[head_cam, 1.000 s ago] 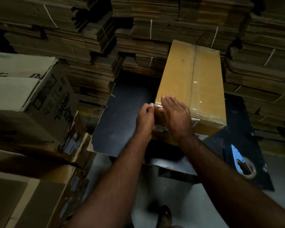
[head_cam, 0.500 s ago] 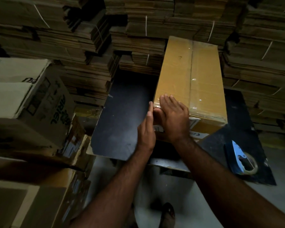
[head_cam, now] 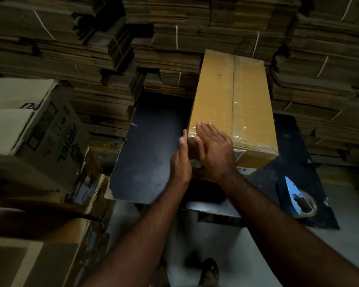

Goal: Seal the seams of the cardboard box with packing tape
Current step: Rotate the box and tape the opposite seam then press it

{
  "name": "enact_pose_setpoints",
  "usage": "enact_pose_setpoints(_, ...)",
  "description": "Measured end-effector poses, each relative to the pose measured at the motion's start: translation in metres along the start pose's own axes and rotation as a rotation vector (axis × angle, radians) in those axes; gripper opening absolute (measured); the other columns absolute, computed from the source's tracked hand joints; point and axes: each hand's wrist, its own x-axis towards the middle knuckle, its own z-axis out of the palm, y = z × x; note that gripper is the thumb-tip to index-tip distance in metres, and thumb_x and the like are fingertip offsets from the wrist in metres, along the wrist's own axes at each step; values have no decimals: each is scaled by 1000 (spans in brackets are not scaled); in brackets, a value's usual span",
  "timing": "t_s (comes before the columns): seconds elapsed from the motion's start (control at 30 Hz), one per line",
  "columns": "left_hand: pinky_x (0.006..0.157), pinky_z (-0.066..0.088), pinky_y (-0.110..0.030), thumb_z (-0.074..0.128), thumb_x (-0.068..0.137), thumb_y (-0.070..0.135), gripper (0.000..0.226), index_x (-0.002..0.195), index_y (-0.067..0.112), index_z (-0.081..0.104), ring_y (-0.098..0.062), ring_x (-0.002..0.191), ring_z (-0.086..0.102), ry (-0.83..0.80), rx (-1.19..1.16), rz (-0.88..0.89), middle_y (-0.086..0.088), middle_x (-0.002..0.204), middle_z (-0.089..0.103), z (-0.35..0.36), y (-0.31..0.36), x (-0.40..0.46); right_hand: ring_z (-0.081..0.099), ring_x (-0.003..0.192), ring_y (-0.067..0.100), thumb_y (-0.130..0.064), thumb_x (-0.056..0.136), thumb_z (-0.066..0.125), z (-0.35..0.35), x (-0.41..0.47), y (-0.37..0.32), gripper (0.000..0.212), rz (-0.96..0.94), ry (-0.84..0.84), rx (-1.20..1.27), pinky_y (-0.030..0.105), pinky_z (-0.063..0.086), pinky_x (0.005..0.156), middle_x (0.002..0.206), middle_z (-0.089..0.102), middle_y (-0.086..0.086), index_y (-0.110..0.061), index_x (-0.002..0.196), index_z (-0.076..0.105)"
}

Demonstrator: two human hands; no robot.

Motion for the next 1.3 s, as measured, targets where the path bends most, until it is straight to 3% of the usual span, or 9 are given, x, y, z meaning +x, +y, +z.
enact_pose_setpoints(0.13,116,31,-24,35,102,48,49,148,31,43,7,136,39,10,135,92,28,145,42,-16,-27,-27,43,138,21,-36,101,32,0,0,0,51,-2,-9,5,39,33,107,145,52,4,-14,140,54)
enact_pose_setpoints(0.27,105,46,-29,42,103,36,38,131,22,63,-6,123,59,59,153,60,8,129,66,-42,-13,-4,41,139,19,-35,101,34,-1,2,1,49,2,-33,1,39,31,109,147,50,3,-15,142,52)
enact_pose_setpoints(0.43,109,32,-13,45,98,32,61,155,14,31,-1,140,35,-64,-14,-58,9,156,34,-11,-6,-16,43,138,19,-37,100,30,-3,0,-1,53,4,-25,11,40,33,108,145,52,4,-13,140,54)
enact_pose_setpoints(0.57,98,35,-6,43,82,21,82,159,26,16,30,117,36,-121,244,22,25,150,25,-10,-15,-17,44,138,20,-37,99,29,-4,0,-4,54,9,-27,11,40,33,108,145,52,4,-13,140,55)
enact_pose_setpoints(0.7,107,42,-40,48,83,23,88,160,31,6,-26,133,47,-196,584,-4,-11,157,38,-16,0,-7,42,139,20,-38,99,27,-4,5,-2,56,29,-58,10,40,33,107,146,51,4,-13,141,53)
enact_pose_setpoints(0.83,104,37,-37,37,85,32,81,159,13,12,-42,134,44,-261,862,26,-28,149,41,-34,14,12,41,140,22,-35,99,32,-9,6,3,52,-24,-117,62,42,36,109,147,49,5,-14,142,52)
enact_pose_setpoints(1.07,117,13,-13,35,107,30,55,157,13,22,-12,151,16,-230,589,415,-2,164,21,-12,53,23,48,133,24,-35,103,33,-24,-4,10,48,96,21,-16,40,36,107,139,57,10,-9,137,54)
enact_pose_setpoints(1.2,118,21,-19,41,106,24,57,157,8,22,-13,151,19,-236,705,555,-6,166,16,-7,17,34,43,138,22,-35,100,30,-8,-17,20,53,74,-21,-52,40,35,106,148,48,7,-11,144,49)
enact_pose_setpoints(1.3,102,37,-17,45,105,25,64,159,17,14,-2,133,38,-181,730,428,4,163,24,-9,2,26,41,139,19,-34,102,34,-8,-16,33,50,-13,-49,-16,36,32,104,149,47,4,-13,144,48)
